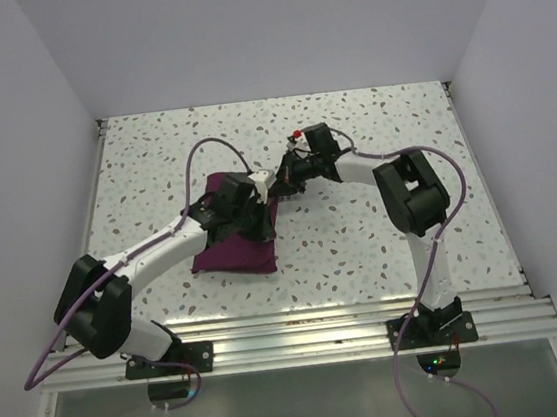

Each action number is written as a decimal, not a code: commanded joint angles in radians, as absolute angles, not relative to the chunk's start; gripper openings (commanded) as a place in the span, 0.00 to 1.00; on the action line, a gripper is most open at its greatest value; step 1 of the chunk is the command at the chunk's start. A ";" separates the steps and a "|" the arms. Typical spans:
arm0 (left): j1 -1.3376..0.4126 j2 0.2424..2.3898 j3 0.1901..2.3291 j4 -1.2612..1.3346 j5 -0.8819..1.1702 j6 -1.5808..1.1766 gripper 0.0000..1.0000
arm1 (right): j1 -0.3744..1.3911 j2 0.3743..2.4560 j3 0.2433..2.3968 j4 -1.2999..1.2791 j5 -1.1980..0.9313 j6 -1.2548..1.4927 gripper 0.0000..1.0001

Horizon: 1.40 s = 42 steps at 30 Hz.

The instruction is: Prepare the surgical pack

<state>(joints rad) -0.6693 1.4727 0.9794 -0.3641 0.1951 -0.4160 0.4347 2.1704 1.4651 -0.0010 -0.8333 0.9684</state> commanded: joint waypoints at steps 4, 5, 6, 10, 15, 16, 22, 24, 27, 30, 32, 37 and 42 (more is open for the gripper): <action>-0.698 1.431 0.842 -0.252 0.259 -0.472 0.06 | 0.351 2.177 1.358 0.023 -0.867 0.884 0.00; -0.698 1.427 0.828 -0.261 0.256 -0.476 0.06 | 0.348 2.177 1.361 0.003 -0.862 0.868 0.00; -0.699 1.421 0.816 -0.274 0.250 -0.472 0.05 | 0.345 2.175 1.379 -0.032 -0.861 0.836 0.00; -0.698 1.384 0.799 -0.345 0.227 -0.448 0.03 | 0.350 2.152 1.434 -0.080 -0.859 0.810 0.00; -0.722 1.339 0.911 -0.437 0.210 -0.436 0.06 | 0.383 2.100 1.543 -0.190 -0.867 0.767 0.00; -0.727 1.338 0.926 -0.443 0.209 -0.437 0.07 | 0.394 2.088 1.551 -0.193 -0.874 0.769 0.00; -0.730 1.347 0.930 -0.370 0.250 -0.488 0.11 | 0.452 2.039 1.500 -0.138 -0.874 0.819 0.00; -0.730 1.365 0.879 -0.319 0.279 -0.505 0.10 | 0.462 2.036 1.480 -0.164 -0.853 0.793 0.00; -0.730 1.374 0.803 -0.279 0.288 -0.528 0.09 | 0.460 2.014 1.421 -0.124 -0.859 0.799 0.00; -0.730 1.370 0.743 -0.282 0.275 -0.535 0.08 | 0.469 2.051 1.397 -0.094 -0.897 0.770 0.00; -0.730 1.365 0.717 -0.304 0.250 -0.541 0.07 | 0.471 2.127 1.417 -0.156 -0.946 0.729 0.00; -0.730 1.367 0.706 -0.359 0.212 -0.538 0.07 | 0.431 2.103 1.290 -0.135 -0.914 0.690 0.00; -0.729 1.359 0.689 -0.390 0.187 -0.543 0.06 | 0.407 2.072 1.282 -0.190 -0.887 0.641 0.00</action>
<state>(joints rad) -0.7288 1.3685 0.7071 -0.3321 0.2291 -0.5388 0.4156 2.1078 1.2854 -0.1371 -0.9272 0.7147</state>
